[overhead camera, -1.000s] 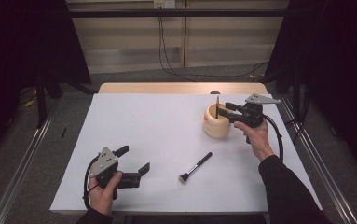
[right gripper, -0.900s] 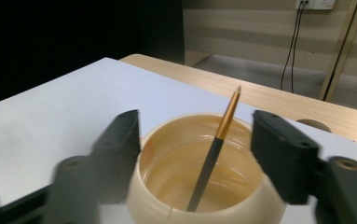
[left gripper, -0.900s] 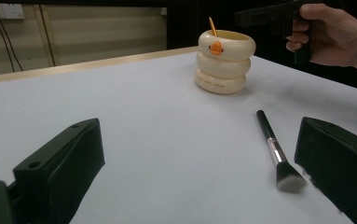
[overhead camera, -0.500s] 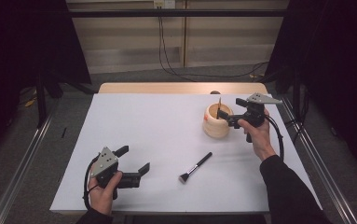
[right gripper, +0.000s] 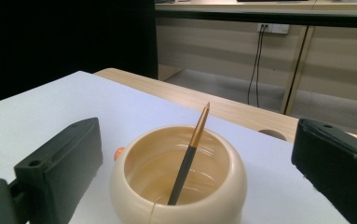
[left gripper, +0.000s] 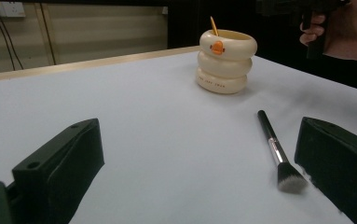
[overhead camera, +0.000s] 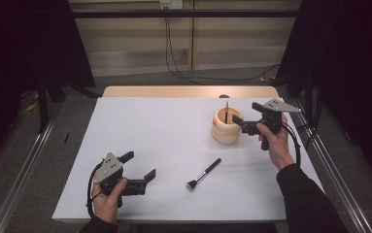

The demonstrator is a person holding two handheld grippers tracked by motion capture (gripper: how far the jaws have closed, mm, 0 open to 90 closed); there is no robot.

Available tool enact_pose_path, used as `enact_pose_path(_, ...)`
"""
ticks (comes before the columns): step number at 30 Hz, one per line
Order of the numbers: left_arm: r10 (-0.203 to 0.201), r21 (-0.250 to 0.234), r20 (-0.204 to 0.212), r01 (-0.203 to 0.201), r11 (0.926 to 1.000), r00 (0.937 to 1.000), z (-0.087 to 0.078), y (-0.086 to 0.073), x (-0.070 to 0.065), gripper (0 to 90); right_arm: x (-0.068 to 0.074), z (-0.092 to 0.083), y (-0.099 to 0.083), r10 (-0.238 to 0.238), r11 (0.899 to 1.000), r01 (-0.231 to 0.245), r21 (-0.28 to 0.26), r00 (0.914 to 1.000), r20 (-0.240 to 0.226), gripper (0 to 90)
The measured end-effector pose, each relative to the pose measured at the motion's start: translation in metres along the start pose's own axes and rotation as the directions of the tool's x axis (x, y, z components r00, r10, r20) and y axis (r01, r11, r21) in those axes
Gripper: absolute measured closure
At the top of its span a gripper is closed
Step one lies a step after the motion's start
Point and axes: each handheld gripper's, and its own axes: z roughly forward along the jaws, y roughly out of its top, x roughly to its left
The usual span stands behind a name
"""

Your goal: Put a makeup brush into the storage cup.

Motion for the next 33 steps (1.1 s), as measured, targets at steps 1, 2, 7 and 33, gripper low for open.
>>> enact_pose_path(1,-0.002,0.001,0.000,0.002,1.0000,1.0000,0.000,0.000,0.000,1.1,0.000,-0.001,0.000,0.002,1.000,-0.002,-0.003,1.0000,-0.002,1.5)
enact_pose_path(2,0.001,0.003,0.000,-0.001,1.0000,1.0000,0.000,0.000,0.000,1.1,0.000,-0.003,-0.001,0.004,1.000,-0.004,-0.005,1.0000,-0.006,1.5)
enact_pose_path(7,-0.003,-0.002,0.002,0.003,1.0000,1.0000,0.000,0.000,0.000,1.1,0.001,-0.013,-0.002,0.008,1.000,-0.008,-0.008,0.9999,-0.009,1.5)
enact_pose_path(33,-0.017,-0.014,0.006,0.017,0.9998,0.9998,-0.001,0.001,0.000,1.0,0.019,-0.084,-0.019,0.009,1.000,-0.009,0.002,1.0000,-0.003,1.5)
